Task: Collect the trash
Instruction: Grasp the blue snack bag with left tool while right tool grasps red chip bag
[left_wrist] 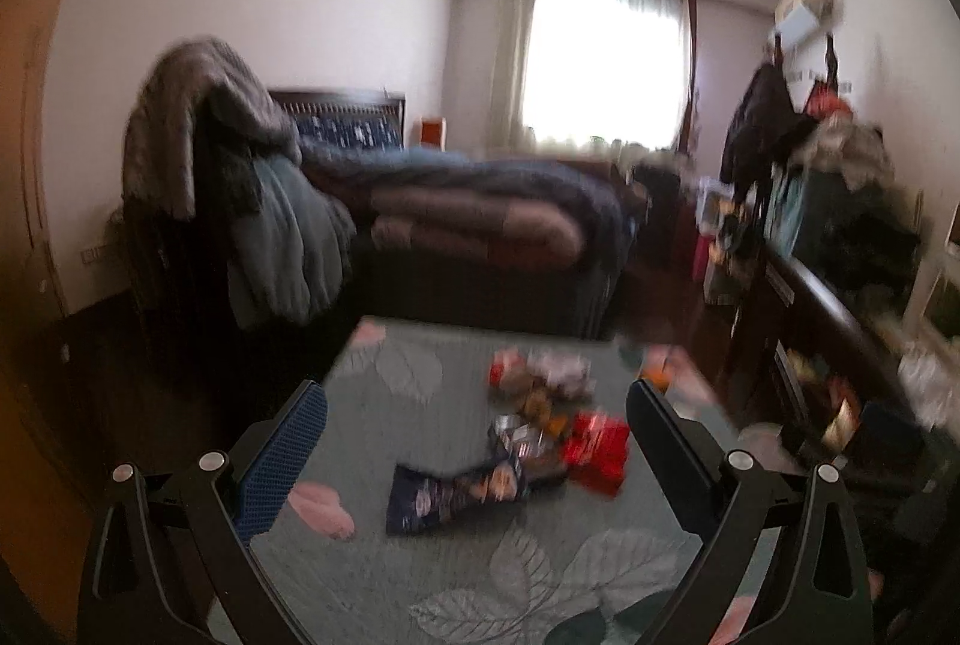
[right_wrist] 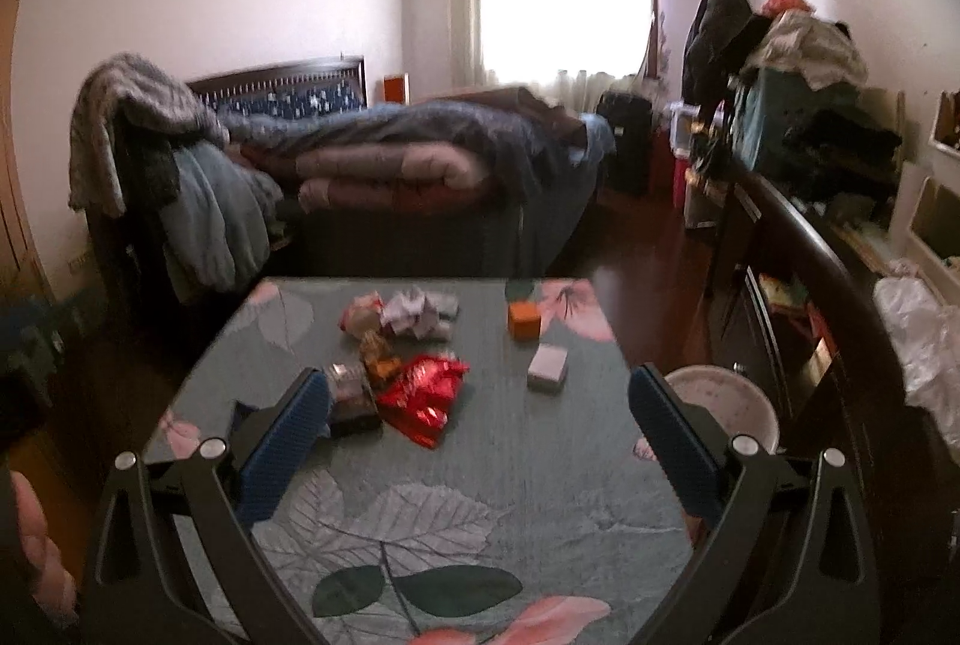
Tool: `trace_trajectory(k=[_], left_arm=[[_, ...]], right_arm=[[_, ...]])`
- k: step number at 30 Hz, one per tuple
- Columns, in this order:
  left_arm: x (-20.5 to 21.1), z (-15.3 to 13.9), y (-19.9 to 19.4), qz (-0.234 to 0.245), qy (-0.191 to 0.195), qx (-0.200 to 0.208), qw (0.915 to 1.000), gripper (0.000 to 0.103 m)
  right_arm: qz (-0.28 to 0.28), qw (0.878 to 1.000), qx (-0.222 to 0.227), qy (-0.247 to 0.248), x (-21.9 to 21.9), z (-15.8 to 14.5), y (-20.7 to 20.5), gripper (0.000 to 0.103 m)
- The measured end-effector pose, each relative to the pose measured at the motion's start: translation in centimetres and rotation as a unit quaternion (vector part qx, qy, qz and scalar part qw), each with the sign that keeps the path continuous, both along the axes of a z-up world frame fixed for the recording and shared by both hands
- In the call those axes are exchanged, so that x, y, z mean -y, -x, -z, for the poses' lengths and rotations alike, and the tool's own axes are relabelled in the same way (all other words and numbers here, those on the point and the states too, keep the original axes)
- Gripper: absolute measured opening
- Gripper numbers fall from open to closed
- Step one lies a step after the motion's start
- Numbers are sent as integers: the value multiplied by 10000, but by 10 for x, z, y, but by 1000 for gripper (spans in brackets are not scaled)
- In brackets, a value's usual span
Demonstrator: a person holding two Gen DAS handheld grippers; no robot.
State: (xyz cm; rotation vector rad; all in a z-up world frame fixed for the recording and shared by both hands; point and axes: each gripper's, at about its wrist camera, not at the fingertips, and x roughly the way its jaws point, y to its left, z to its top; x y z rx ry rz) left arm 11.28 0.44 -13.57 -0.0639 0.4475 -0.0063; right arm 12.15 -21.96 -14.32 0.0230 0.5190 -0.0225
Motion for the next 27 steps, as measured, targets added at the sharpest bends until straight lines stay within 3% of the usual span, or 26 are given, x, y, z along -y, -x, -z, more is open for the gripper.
trace_trajectory(k=[7,13,16,20,25,27], left_arm=[[14,82,-70,50,-146,-1159,9931,99],[7,135,-119,-117,-44,-1811,9834,99],[8,143,-130,169,-143,-1917,9812,99],[21,142,-138,770,-891,-1818,9763,99],[39,164,-151,1431,-1814,-2104,9499,100],[36,167,-154,1508,-1717,-2051,9517,99]], right_arm=[[-81,9969,-780,-45,6,67,-54,100],[-67,9921,-1256,-27,13,110,-85,99],[-44,9894,-1446,-111,18,125,-98,99],[11,9860,-1637,-306,28,139,-109,99],[4,9844,-1692,-483,32,144,-114,99],[-15,9848,-1670,-472,31,142,-114,99]])
